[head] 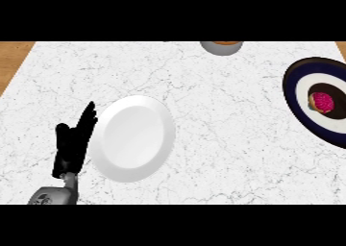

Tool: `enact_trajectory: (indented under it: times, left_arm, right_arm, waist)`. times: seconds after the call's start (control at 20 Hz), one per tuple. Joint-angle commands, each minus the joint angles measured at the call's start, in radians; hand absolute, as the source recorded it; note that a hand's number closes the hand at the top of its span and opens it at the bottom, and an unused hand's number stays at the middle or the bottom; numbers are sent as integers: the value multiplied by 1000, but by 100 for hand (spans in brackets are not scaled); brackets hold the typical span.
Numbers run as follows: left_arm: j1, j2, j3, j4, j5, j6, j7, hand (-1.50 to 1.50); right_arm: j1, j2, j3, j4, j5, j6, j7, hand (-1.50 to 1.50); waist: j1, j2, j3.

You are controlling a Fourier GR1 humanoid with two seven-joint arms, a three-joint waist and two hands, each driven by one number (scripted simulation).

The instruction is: Pick the cupcake from the plate and place it in the plate

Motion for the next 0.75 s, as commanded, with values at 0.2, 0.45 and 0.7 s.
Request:
enact_trajectory:
  times: [0.2, 0.45, 0.7]
  left_arm:
    - [5, 0, 4, 13, 7, -12, -15, 0]
    - [6, -26, -20, 12, -17, 11, -21, 0]
    - [-3, -6, 3, 6, 6, -10, -11, 0]
  right_arm:
    - [42, -25, -45, 18, -39, 17, -57, -150]
    - [78, -40, -69, 20, -61, 20, -84, -150]
    - [55, -52, -59, 13, -45, -27, -28, -150]
  waist:
    - [-3, 2, 1]
    - [-11, 4, 4]
    - [11, 6, 3]
